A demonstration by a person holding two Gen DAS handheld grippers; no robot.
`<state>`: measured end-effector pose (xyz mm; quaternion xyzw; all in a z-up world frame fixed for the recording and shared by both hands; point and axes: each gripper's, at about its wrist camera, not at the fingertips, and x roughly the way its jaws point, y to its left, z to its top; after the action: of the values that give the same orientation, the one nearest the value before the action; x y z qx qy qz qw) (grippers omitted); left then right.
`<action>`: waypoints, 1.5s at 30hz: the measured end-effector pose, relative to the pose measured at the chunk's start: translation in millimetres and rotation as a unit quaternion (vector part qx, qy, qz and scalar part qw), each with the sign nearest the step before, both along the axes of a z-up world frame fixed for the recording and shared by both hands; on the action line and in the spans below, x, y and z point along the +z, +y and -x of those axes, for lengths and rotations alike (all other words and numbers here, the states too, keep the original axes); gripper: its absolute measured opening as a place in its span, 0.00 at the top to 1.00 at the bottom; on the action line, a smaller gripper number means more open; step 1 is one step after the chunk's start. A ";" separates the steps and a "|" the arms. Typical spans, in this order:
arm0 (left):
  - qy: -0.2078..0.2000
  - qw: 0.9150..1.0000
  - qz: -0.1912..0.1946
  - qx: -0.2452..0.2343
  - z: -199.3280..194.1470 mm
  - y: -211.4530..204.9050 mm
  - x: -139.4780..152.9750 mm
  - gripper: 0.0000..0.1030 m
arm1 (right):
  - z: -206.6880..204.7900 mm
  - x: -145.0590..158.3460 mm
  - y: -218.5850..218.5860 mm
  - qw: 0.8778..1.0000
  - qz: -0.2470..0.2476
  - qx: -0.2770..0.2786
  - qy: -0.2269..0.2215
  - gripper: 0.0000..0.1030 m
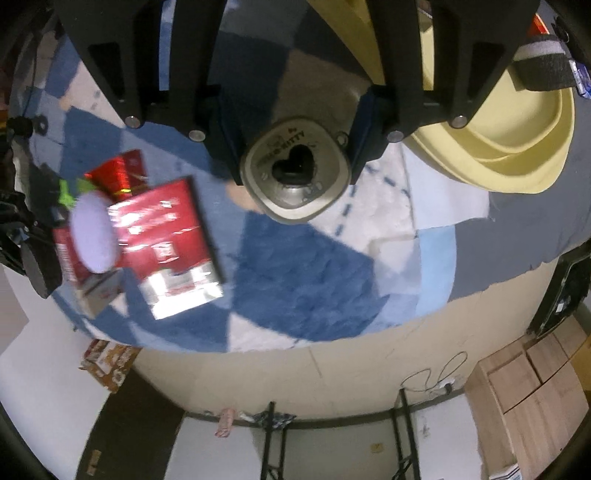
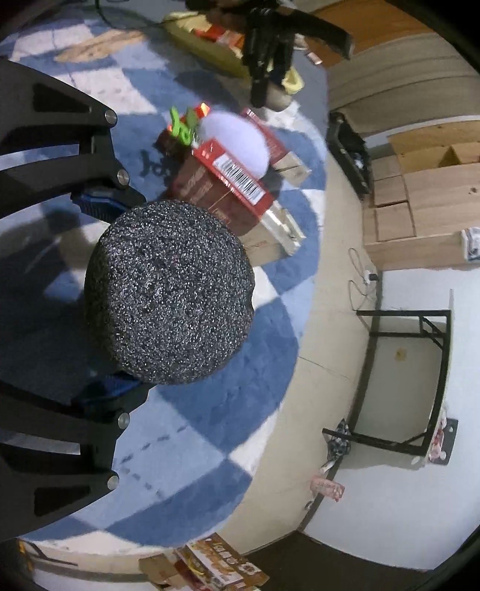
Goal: Organize rigid objects
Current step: 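Grasp the round metal tin with left tool while right tool grasps the black foam cylinder, then lower the tin and foam cylinder into the yellow tray and open both tools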
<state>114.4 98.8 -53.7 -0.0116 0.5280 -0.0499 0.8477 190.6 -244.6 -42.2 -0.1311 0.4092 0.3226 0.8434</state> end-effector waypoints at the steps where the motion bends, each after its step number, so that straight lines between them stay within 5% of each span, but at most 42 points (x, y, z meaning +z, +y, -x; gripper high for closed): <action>1: -0.003 1.000 0.004 -0.001 2.4 -1.6 4.3 0.49 | 2.3 4.6 -4.7 1.000 0.000 0.000 -0.003 0.34; 8: -0.035 0.999 0.032 -0.005 41.6 7.5 58.3 0.49 | 49.1 46.5 -18.3 0.999 -0.033 0.029 -0.023 0.34; 15: -0.061 0.997 0.009 0.046 107.6 73.0 94.5 0.49 | 104.2 86.9 63.4 0.985 -0.093 0.146 -0.014 0.34; 22: -0.027 0.992 -0.001 0.121 120.6 143.9 71.9 0.49 | 145.1 75.8 205.8 0.962 -0.079 0.262 -0.017 0.34; 29: 0.002 0.992 0.008 0.123 83.6 158.3 31.9 0.49 | 155.7 44.6 301.9 0.960 -0.061 0.271 -0.037 0.34; 33: 0.035 0.988 0.027 0.145 62.7 179.4 10.5 0.49 | 146.2 24.1 329.5 0.965 -0.028 0.258 -0.042 0.34; 45: 0.035 0.991 0.016 0.132 54.2 187.5 -4.5 0.48 | 150.9 -16.4 376.7 0.965 0.003 0.260 -0.045 0.34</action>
<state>60.2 286.4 -58.1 -0.0966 0.5500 0.0540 0.8278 39.7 132.1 -58.6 -0.2498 0.3241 0.5229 0.7477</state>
